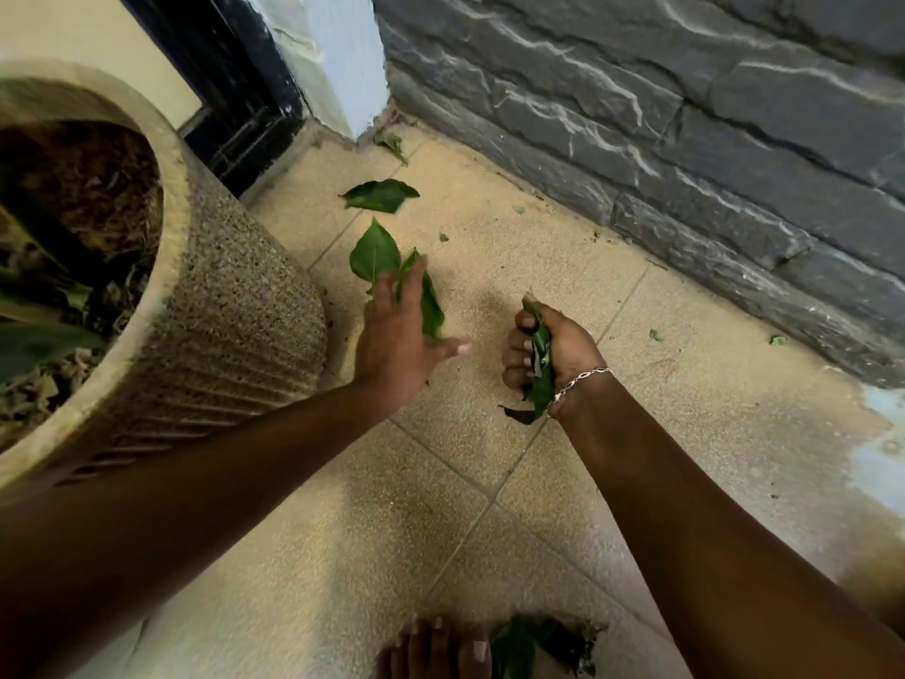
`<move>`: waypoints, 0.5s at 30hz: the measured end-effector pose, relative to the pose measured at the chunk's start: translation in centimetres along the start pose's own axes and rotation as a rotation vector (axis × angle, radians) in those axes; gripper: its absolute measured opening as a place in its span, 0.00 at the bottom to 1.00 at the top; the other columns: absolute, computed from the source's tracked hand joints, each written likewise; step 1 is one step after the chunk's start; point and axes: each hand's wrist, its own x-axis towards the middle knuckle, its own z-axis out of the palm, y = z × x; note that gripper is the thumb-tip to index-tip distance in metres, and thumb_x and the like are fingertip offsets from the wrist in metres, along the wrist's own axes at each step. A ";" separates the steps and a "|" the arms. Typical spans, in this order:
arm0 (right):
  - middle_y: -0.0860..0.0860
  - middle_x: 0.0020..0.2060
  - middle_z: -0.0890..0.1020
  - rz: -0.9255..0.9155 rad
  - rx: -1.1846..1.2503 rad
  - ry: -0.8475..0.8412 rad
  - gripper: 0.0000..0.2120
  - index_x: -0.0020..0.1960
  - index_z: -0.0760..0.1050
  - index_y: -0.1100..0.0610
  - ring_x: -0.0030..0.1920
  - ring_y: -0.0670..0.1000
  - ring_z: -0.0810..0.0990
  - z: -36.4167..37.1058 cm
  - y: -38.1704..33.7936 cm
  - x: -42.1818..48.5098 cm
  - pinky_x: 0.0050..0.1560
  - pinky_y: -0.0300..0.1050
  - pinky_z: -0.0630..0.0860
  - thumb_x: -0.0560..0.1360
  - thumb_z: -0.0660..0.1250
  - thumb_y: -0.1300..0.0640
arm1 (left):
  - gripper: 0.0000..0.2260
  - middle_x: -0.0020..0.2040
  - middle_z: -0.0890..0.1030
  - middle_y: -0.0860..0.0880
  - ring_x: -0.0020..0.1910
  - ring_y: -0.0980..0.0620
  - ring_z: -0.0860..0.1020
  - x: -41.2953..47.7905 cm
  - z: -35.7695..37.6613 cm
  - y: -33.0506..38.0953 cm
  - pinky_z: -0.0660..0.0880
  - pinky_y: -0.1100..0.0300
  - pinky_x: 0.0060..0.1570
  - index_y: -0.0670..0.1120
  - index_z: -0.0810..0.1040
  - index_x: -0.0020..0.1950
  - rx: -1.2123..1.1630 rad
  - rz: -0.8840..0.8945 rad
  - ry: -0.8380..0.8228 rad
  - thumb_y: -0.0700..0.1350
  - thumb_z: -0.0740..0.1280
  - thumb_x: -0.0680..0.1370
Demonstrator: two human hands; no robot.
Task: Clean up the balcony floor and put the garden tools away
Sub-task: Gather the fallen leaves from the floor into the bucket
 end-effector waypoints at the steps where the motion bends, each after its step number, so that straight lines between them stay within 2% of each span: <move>1: 0.47 0.16 0.64 0.021 0.028 -0.030 0.26 0.24 0.65 0.53 0.15 0.44 0.61 0.0 -0.2 0.0 0.19 0.27 0.58 0.79 0.55 0.48 | 0.47 0.77 0.51 0.41 0.73 0.39 0.58 0.3 -0.4 -0.7 0.66 0.47 0.66 0.53 0.50 0.78 0.097 -0.039 -0.113 0.51 0.76 0.67; 2: 0.47 0.16 0.63 0.032 0.043 -0.050 0.28 0.21 0.65 0.53 0.15 0.44 0.60 0.0 -0.2 0.1 0.19 0.27 0.58 0.79 0.55 0.46 | 0.47 0.78 0.48 0.43 0.73 0.38 0.57 0.6 -0.7 -1.1 0.63 0.46 0.69 0.54 0.50 0.78 0.182 -0.039 -0.209 0.49 0.76 0.68; 4: 0.46 0.16 0.63 0.039 0.060 -0.070 0.30 0.20 0.65 0.53 0.16 0.44 0.59 0.0 -0.3 0.2 0.20 0.27 0.57 0.79 0.55 0.44 | 0.41 0.77 0.50 0.44 0.72 0.41 0.60 0.9 -1.1 -1.5 0.62 0.50 0.70 0.52 0.56 0.77 0.250 0.026 -0.281 0.44 0.75 0.70; 6: 0.47 0.16 0.63 0.037 0.064 -0.068 0.30 0.19 0.65 0.53 0.16 0.44 0.60 0.1 -0.1 0.3 0.19 0.27 0.57 0.78 0.56 0.44 | 0.32 0.74 0.59 0.45 0.68 0.44 0.67 0.9 -1.1 -1.5 0.65 0.56 0.67 0.47 0.65 0.74 0.248 0.094 -0.223 0.38 0.72 0.72; 9: 0.47 0.17 0.65 0.027 0.078 -0.045 0.29 0.20 0.65 0.53 0.16 0.44 0.61 0.1 0.1 0.2 0.19 0.28 0.58 0.78 0.57 0.44 | 0.19 0.62 0.72 0.45 0.57 0.45 0.75 0.9 -1.0 -1.6 0.73 0.56 0.56 0.42 0.75 0.64 0.247 0.141 -0.134 0.33 0.69 0.73; 12: 0.49 0.22 0.70 0.025 0.103 -0.006 0.27 0.21 0.64 0.53 0.16 0.44 0.63 0.1 0.2 0.2 0.19 0.28 0.59 0.77 0.59 0.46 | 0.09 0.50 0.79 0.44 0.47 0.48 0.78 0.7 -1.3 -1.6 0.72 0.64 0.43 0.38 0.80 0.51 0.078 0.076 -0.089 0.30 0.66 0.73; 15: 0.52 0.30 0.78 -0.004 0.122 0.035 0.26 0.21 0.64 0.54 0.15 0.45 0.63 0.1 0.4 0.5 0.19 0.28 0.60 0.77 0.60 0.50 | 0.04 0.42 0.79 0.47 0.36 0.58 0.78 -0.5 -1.9 0.4 0.72 0.72 0.31 0.37 0.79 0.46 -0.230 0.009 -0.079 0.31 0.67 0.74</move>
